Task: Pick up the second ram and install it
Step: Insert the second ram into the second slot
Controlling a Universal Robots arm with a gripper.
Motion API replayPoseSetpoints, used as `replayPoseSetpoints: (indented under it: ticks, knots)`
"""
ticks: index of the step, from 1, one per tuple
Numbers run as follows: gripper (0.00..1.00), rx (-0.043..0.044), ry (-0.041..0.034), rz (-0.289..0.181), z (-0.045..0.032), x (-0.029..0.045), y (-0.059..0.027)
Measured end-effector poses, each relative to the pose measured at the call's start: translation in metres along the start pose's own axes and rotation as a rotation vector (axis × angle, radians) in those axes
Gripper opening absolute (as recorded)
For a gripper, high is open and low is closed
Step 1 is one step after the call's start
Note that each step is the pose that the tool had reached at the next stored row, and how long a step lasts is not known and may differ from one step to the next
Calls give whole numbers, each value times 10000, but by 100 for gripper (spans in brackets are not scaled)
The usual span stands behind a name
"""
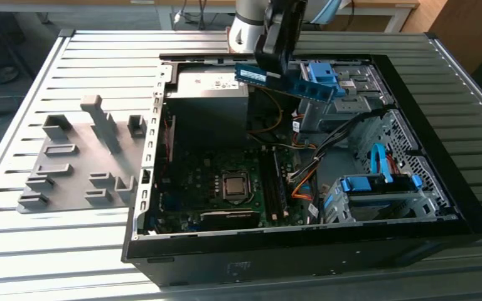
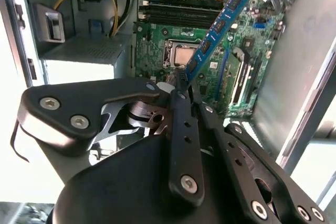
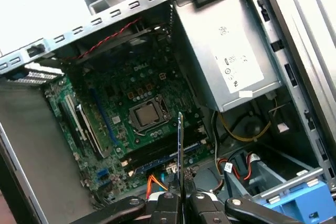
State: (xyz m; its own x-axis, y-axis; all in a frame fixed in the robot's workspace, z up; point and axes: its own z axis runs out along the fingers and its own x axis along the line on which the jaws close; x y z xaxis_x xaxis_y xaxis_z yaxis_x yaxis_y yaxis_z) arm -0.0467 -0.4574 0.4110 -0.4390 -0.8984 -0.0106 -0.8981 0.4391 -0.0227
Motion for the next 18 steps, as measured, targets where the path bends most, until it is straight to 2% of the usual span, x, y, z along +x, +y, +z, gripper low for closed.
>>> replayPoseSetpoints:
  ticks: [3, 14, 15, 18]
  knots:
    - [14, 6, 15, 539, 20, 0, 0]
    - [14, 27, 59, 2543, 185, 2, 4]
    - [14, 34, 75, 3246, 234, 3, 5]
    - [14, 40, 88, 3796, 266, 3, 6]
